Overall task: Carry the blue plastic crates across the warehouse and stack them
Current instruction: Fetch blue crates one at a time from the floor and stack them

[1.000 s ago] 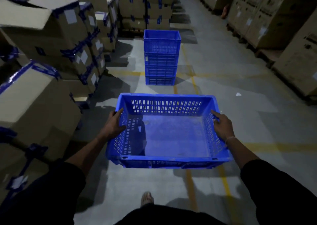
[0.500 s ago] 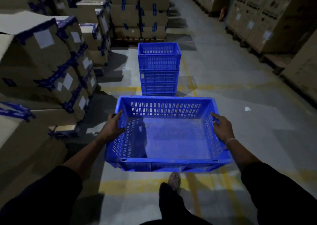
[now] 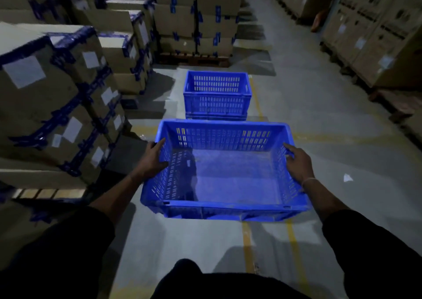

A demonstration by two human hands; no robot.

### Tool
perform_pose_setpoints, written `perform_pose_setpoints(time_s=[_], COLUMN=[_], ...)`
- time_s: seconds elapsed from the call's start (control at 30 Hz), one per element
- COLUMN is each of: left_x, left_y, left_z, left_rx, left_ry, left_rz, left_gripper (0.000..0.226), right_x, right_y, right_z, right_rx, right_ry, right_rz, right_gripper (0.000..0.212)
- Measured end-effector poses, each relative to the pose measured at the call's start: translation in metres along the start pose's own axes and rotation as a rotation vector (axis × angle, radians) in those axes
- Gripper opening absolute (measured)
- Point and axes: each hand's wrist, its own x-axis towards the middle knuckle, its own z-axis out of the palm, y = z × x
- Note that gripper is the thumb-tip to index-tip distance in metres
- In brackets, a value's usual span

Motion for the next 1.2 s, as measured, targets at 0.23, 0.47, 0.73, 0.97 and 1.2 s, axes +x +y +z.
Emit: perform_pose_setpoints(time_s=[0.23,0.47,0.73,0.97,1.2], left_x=[0.151,0.334,0.492,0.611,0.716], left_y=[0.002,-0.003,0.020,0.035,0.043], left_z=[-0.018,-0.055,-0.101,-0.107,-0.103], left_rx=[0.009,-0.004,-0.020,-0.024,-0.068], left_ry=[-0.003,0.008,-0.002,-0.009,-0.004], left_rz=[0.011,0.021,0.057,0.040,0.012], left_gripper=[0.095,0.094,0.090,0.094,0.098], right_x=[0.145,0.313,0.465,0.589,0.705], right_y=[-0.025,-0.068,-0.106,-0.121,-0.136], right_z=[0.029,0.067,0.085,0.100,0.113], right_rx=[0.007,-0.063,-0.067,-0.022,0.040], right_ry=[-0.007,0.012,0.054,0.067,0.035], right_rz=[0.018,0.015,0.024,0.032,0.027], right_gripper=[0.047,0.048,0.048,0.050,0.059])
